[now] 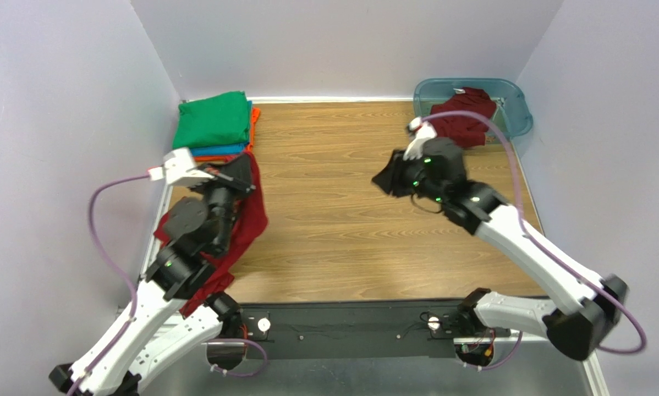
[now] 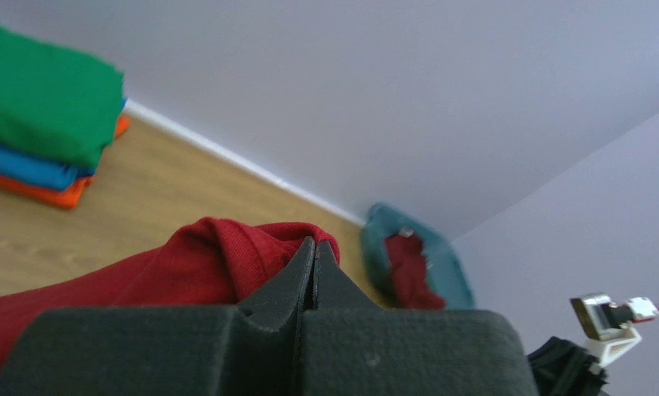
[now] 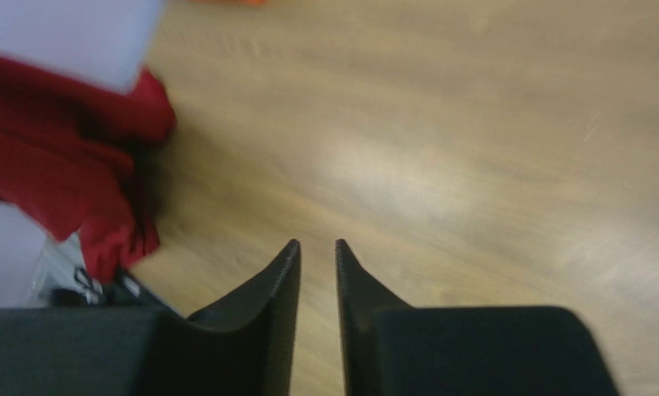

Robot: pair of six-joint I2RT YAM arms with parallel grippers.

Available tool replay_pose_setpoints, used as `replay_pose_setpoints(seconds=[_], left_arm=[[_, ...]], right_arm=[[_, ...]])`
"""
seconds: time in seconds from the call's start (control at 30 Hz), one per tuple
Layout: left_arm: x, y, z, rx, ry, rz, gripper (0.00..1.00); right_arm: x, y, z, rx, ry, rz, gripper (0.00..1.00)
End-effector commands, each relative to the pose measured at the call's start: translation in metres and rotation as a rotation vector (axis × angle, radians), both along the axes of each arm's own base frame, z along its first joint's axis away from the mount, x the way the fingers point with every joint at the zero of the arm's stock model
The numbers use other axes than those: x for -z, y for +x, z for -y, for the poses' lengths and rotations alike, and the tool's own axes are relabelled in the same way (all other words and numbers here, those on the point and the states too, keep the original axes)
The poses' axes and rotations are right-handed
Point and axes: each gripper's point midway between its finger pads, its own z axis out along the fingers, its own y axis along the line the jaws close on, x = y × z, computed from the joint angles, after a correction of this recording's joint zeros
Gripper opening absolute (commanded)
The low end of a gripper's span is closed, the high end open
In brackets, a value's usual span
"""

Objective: Fold and stack the t-shirts
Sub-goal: Flatten the tshirt out

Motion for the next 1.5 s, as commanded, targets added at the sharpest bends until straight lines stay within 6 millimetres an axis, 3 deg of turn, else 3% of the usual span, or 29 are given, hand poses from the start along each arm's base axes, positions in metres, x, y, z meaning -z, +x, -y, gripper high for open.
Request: replay_pose_setpoints(seconds=[0.0,0.07,0.1,0.13,0.17,0.27,0.33,0.43,0.47,0.57,0.6,0.63,0.67,0.7,0.77,0.8,0.83,0.87,0.9,0.97,1.07,1.17,1.2,1.23,1.27,1.3,1.4,1.43,1.47], left_arm=[[0.018,0.013,-0.005,-0.079,-0.036,-0.065,0.0],[0.023,0.017,-0.005,-0.092,-0.027,-0.075,0.0],[0.025,0.021,-0.002,-0.091,-0.018,-0.077,0.0],[0.028,0.023,0.003,-0.081,-0.006,-0.079,0.0],[0.032,0.03,0.015,-0.045,0.012,-0.084,0.0],[0.043,0.044,0.047,0.057,0.045,-0.083,0.0],[0.064,0.061,0.073,0.119,0.105,-0.118,0.0],[0.077,0.084,0.118,0.245,0.164,-0.118,0.0],[0.091,0.094,0.14,0.306,0.19,-0.134,0.0],[0.087,0.106,0.183,0.43,0.223,-0.107,0.0],[0.107,0.117,0.202,0.467,0.252,-0.141,0.0],[0.094,0.121,0.218,0.503,0.25,-0.11,0.0],[0.115,0.122,0.247,0.571,0.278,-0.141,0.0],[0.102,0.124,0.266,0.609,0.273,-0.109,0.0],[0.109,0.113,0.307,0.72,0.292,-0.104,0.0],[0.133,0.115,0.327,0.765,0.313,-0.14,0.0],[0.118,0.101,0.355,0.859,0.303,-0.095,0.0],[0.136,0.101,0.372,0.896,0.323,-0.119,0.0],[0.123,0.099,0.386,0.924,0.316,-0.086,0.0],[0.128,0.092,0.403,0.982,0.328,-0.095,0.31],[0.135,0.097,0.4,0.949,0.344,-0.136,0.95],[0.124,0.109,0.366,0.808,0.37,-0.15,0.98],[0.104,0.106,0.351,0.774,0.366,-0.126,0.98],[0.114,0.114,0.331,0.704,0.383,-0.158,0.98],[0.1,0.112,0.311,0.661,0.374,-0.156,0.98],[0.116,0.114,0.294,0.618,0.386,-0.203,0.98],[0.119,0.134,0.228,0.45,0.357,-0.265,0.98],[0.14,0.144,0.2,0.397,0.366,-0.312,0.98],[0.145,0.148,0.184,0.365,0.361,-0.329,0.98]], right_arm=[[0.057,-0.01,-0.032,-0.153,0.027,-0.122,0.33],[0.094,-0.017,-0.044,-0.219,0.014,-0.209,0.49],[0.103,-0.016,-0.044,-0.214,0.005,-0.226,0.57],[0.111,-0.013,-0.042,-0.193,-0.007,-0.24,0.74],[0.119,-0.011,-0.041,-0.172,-0.015,-0.25,0.77],[0.124,-0.003,-0.032,-0.1,-0.039,-0.239,0.89],[0.118,0.003,-0.021,-0.029,-0.039,-0.211,1.0],[0.111,0.003,-0.004,0.054,-0.032,-0.175,1.0],[0.111,0.0,0.0,0.065,-0.03,-0.174,1.0],[0.104,-0.004,0.018,0.143,-0.014,-0.145,1.0],[0.102,-0.006,0.022,0.152,-0.007,-0.137,1.0],[0.103,-0.006,0.029,0.19,-0.009,-0.131,1.0],[0.095,-0.009,0.035,0.205,0.005,-0.116,1.0],[0.093,-0.007,0.043,0.246,-0.002,-0.1,1.0],[0.087,-0.007,0.057,0.303,-0.007,-0.074,1.0],[0.081,-0.01,0.064,0.327,-0.002,-0.06,1.0],[0.08,-0.01,0.073,0.368,-0.009,-0.049,1.0],[0.073,-0.012,0.078,0.383,0.004,-0.031,1.0],[0.071,-0.013,0.083,0.402,0.008,-0.025,1.0],[0.067,-0.015,0.086,0.405,0.015,-0.015,1.0],[0.063,-0.018,0.092,0.423,0.008,-0.007,1.0],[0.064,-0.016,0.096,0.446,-0.011,-0.008,1.0],[0.065,-0.016,0.098,0.45,-0.021,-0.008,1.0],[0.067,-0.014,0.1,0.464,-0.033,-0.012,1.0],[0.068,-0.014,0.101,0.469,-0.045,-0.016,1.0],[0.07,-0.012,0.103,0.479,-0.061,-0.016,1.0],[0.078,-0.009,0.107,0.505,-0.099,-0.031,1.0],[0.08,-0.008,0.11,0.524,-0.113,-0.031,1.0],[0.084,-0.007,0.113,0.54,-0.129,-0.038,1.0]])
